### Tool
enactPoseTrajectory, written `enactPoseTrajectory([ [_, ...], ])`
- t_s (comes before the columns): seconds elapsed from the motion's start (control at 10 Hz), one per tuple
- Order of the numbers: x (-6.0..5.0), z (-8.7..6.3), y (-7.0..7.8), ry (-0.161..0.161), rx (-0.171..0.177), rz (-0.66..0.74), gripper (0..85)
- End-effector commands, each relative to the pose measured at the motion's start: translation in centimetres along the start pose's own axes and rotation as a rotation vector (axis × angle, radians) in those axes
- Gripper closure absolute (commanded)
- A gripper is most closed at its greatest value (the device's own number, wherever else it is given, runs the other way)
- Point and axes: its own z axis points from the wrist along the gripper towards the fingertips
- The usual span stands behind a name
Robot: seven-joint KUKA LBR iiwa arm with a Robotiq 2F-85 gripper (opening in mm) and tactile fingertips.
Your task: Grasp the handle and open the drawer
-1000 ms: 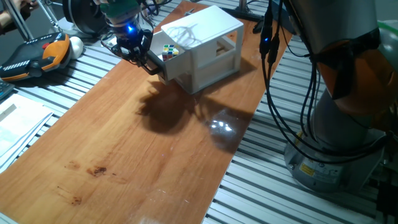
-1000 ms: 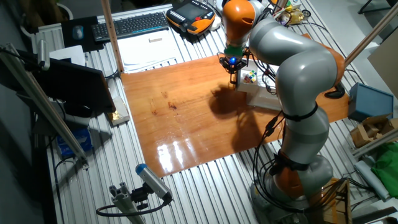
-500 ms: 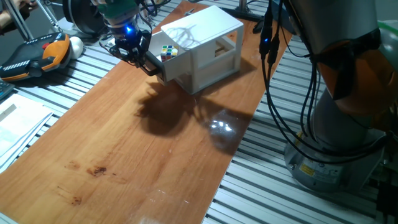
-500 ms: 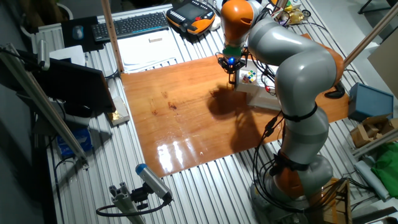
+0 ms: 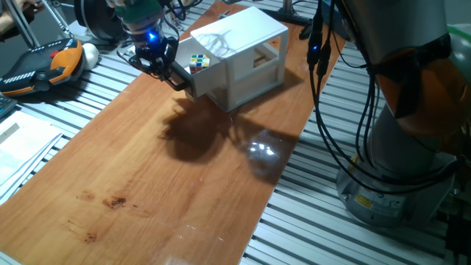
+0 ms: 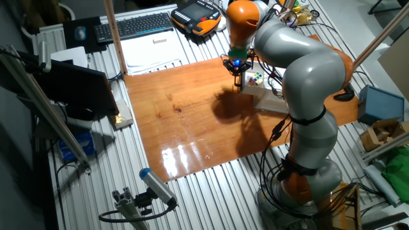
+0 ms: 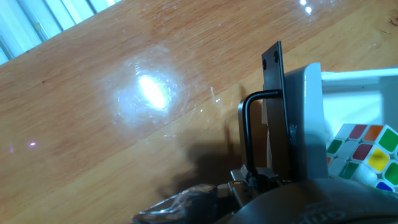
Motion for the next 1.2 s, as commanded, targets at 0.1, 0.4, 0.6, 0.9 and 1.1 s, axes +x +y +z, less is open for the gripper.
enactPoseTrajectory([
  [0.1, 0.1, -0.1, 0.3, -0.003, 0.006, -0.005, 84.3],
  [0.4, 0.3, -0.1, 0.7, -0.004, 0.007, -0.005, 84.3],
  [0.6, 0.4, -0.2, 0.9, -0.006, 0.01, -0.005, 84.3],
  [0.9, 0.7, 0.0, 1.3, -0.008, 0.012, -0.008, 84.3],
  [1.1, 0.7, 0.0, 1.5, -0.012, 0.01, -0.009, 84.3],
])
